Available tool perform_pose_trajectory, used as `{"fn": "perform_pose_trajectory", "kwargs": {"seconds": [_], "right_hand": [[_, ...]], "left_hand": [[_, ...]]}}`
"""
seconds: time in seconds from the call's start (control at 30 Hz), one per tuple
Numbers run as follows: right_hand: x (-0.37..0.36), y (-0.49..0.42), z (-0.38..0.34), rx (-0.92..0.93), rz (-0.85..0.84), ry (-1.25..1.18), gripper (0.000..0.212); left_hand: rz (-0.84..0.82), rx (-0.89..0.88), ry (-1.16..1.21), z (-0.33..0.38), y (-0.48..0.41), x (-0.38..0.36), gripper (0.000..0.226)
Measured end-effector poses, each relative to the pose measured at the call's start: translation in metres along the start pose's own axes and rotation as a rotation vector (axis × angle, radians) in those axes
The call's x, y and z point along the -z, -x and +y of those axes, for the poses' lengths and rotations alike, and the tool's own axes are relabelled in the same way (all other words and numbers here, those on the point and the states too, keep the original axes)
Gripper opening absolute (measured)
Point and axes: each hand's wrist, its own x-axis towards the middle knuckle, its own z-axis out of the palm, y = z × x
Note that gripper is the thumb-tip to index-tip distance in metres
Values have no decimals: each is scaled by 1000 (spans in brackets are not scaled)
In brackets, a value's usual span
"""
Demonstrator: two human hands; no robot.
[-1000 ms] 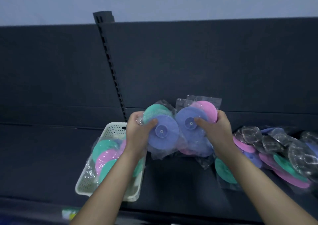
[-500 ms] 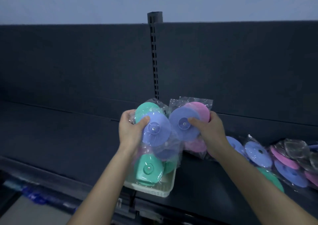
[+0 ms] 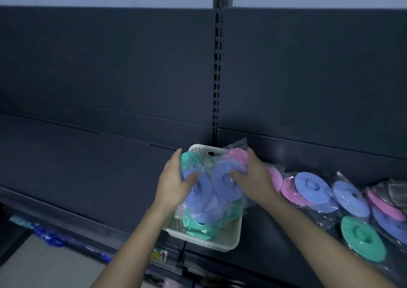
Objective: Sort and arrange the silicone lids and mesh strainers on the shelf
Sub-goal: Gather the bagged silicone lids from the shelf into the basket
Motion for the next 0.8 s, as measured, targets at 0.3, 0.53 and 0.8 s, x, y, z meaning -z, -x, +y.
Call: {"fn": "perform_pose_trajectory", "kwargs": {"seconds": [0.3,0.53,0.8], "right_hand": [[-11,-15,8,108,-123,358,64],[-19,-28,19,124,-146,465,59],[-15,19,24,273,16,489,64]], "left_hand": [[-210,-97,-427,-26,-9,-12,61],[-241,-105,-593,-32,-11,-15,77],[-165,-121,-338,-16,9,-1,67]]}}
